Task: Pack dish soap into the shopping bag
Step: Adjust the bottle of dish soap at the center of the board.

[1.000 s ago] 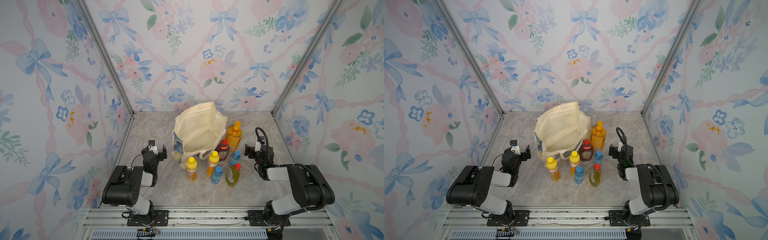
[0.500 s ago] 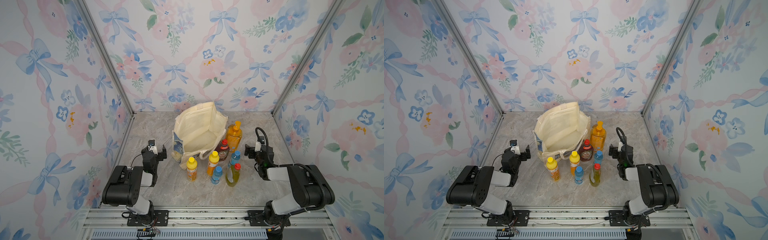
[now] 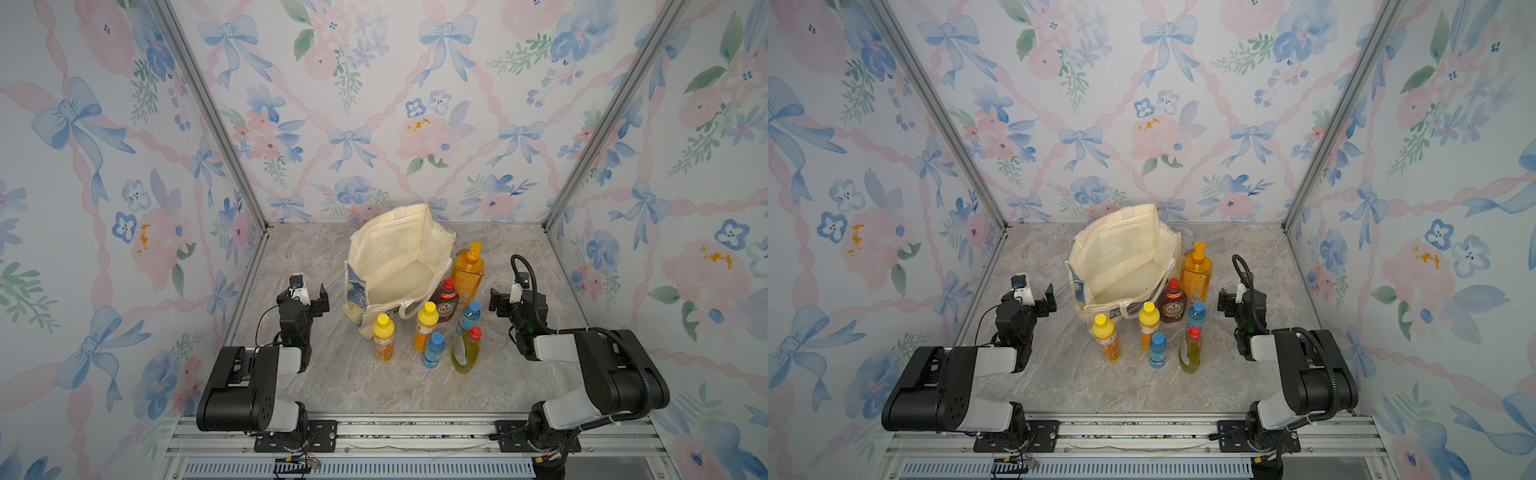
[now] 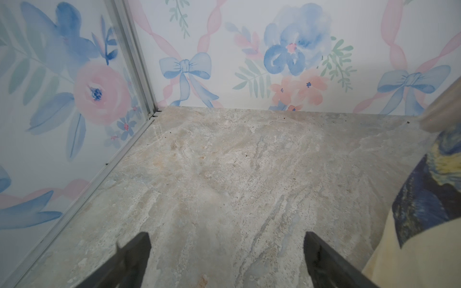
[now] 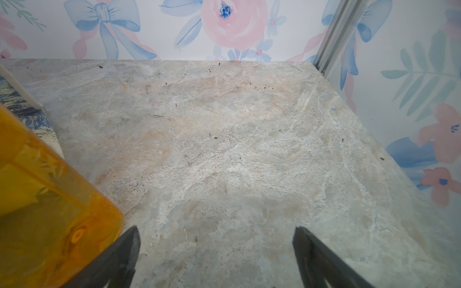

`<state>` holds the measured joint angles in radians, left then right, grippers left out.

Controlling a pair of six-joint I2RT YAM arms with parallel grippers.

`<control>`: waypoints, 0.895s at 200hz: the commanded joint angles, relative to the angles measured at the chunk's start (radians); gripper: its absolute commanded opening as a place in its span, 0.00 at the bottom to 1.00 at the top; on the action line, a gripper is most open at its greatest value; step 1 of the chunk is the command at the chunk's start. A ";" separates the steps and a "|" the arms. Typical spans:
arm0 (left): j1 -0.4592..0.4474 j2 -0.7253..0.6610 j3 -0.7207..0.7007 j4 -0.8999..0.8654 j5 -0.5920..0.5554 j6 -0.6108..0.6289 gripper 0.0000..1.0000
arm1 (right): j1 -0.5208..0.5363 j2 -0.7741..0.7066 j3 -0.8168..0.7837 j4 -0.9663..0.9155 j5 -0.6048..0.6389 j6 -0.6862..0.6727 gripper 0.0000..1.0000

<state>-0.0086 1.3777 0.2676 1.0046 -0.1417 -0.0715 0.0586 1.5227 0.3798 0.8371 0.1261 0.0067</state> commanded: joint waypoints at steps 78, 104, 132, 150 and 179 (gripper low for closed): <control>0.010 -0.457 0.074 -0.452 -0.142 -0.243 0.98 | -0.002 -0.514 0.124 -0.619 0.081 0.120 0.96; 0.010 -0.599 0.066 -0.552 -0.163 -0.306 0.98 | 0.043 -0.615 0.180 -0.820 0.096 0.136 0.97; 0.012 -0.682 0.067 -0.610 -0.159 -0.414 0.98 | 0.141 -0.661 0.249 -0.968 0.173 0.146 0.96; 0.011 -0.697 0.106 -0.653 -0.144 -0.448 0.98 | 0.224 -0.657 0.313 -1.037 0.222 0.145 0.97; 0.011 -0.691 0.212 -0.771 -0.132 -0.503 0.98 | 0.332 -0.612 0.419 -1.103 0.287 0.148 0.96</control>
<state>-0.0048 0.6907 0.3870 0.3355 -0.2874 -0.4965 0.3275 0.8822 0.7097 -0.1421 0.3283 0.1387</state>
